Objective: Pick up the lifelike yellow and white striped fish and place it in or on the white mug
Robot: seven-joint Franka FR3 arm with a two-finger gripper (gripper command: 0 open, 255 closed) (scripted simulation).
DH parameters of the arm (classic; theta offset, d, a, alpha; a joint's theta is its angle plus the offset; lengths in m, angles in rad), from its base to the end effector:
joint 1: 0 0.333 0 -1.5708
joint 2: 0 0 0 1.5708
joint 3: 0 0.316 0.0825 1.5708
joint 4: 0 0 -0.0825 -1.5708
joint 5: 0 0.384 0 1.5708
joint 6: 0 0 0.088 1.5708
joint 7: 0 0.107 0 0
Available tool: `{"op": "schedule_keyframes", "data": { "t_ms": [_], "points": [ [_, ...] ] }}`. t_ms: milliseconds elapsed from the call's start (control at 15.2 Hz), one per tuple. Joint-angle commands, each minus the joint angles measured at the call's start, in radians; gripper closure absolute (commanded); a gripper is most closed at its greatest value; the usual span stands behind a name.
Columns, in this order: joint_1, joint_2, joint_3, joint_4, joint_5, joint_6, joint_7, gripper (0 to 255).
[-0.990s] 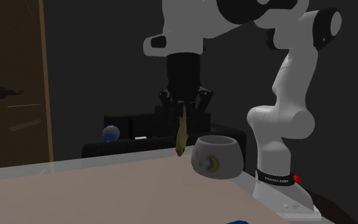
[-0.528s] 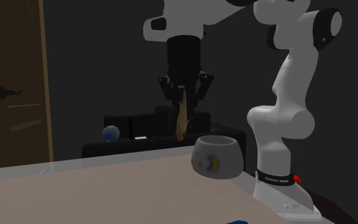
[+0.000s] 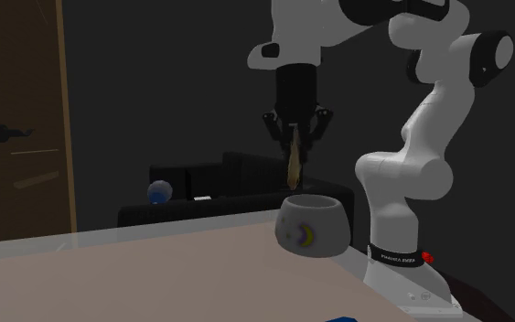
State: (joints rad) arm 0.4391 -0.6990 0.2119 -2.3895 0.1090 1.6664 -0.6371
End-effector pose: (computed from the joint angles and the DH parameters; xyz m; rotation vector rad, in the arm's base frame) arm 0.2565 0.2251 0.5483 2.5484 1.7901 -0.0541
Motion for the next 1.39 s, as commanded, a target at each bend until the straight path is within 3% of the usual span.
{"op": "schedule_keyframes", "data": {
  "t_ms": [0,264,1320],
  "points": [
    [0.001,-0.077,-0.029,-0.042,-0.009,-0.037,-0.027,255],
    [-0.002,-0.244,-0.093,-0.129,-0.042,-0.119,-0.082,255],
    [0.007,-0.275,-0.075,-0.341,-0.024,0.062,-0.081,255]
  ]
}}
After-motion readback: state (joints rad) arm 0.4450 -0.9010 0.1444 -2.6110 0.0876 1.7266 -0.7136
